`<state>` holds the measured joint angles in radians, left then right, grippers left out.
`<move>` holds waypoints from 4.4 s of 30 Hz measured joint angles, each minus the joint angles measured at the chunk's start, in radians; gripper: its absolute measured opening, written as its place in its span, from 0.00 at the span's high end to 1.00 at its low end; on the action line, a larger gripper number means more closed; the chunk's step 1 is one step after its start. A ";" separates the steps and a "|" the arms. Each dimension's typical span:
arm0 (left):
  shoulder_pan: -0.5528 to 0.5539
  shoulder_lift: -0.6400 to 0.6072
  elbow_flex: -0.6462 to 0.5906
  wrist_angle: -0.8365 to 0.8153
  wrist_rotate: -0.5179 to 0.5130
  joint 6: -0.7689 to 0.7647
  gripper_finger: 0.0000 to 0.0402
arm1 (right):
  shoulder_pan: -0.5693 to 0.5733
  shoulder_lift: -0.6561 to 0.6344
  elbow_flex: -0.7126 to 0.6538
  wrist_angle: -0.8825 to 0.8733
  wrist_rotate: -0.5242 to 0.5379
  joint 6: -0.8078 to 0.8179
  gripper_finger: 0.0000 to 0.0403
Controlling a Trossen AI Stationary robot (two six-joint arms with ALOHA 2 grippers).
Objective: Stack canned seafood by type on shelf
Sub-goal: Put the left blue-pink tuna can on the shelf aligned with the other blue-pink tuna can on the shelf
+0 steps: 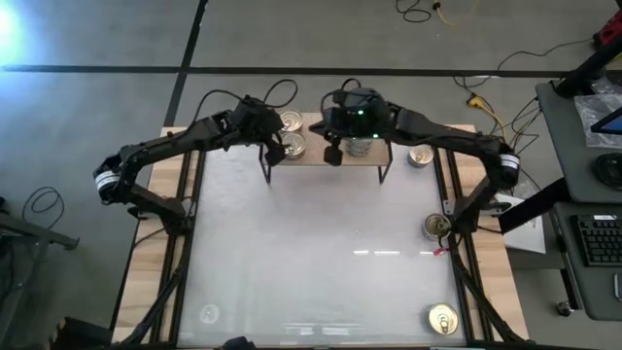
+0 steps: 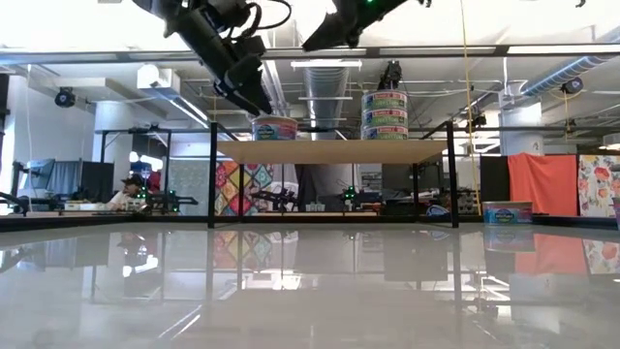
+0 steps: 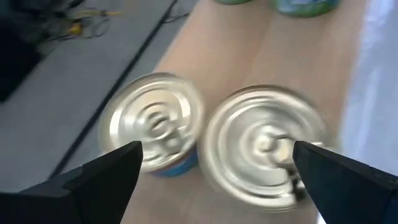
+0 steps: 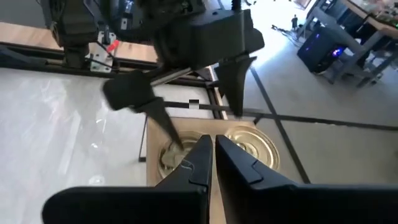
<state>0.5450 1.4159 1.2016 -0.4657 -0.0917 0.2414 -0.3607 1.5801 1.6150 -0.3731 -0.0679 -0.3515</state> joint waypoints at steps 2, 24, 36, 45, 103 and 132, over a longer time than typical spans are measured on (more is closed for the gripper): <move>0.000 0.000 -0.006 0.002 -0.079 0.000 0.00 | 0.000 -0.026 0.000 -0.038 0.001 0.005 0.97; 0.000 -0.011 0.001 -0.085 -0.146 0.060 0.00 | 0.000 -0.074 0.000 -0.152 0.017 0.019 0.97; 0.002 -0.001 0.007 -0.076 -0.180 0.053 0.00 | 0.000 -0.074 0.000 -0.154 0.017 0.012 0.97; 0.004 0.017 0.008 -0.063 -0.231 0.064 0.00 | 0.000 -0.073 0.000 -0.181 0.017 0.013 0.97; -0.019 0.085 0.062 -0.059 -0.112 0.033 0.00 | 0.000 -0.073 -0.001 -0.222 0.016 0.034 0.97; -0.032 0.095 0.092 -0.106 -0.109 0.018 0.00 | 0.000 -0.073 -0.002 -0.232 0.016 0.037 0.97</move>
<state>0.5133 1.5105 1.2934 -0.5720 -0.2008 0.2592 -0.3603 1.5070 1.6135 -0.6052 -0.0517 -0.3143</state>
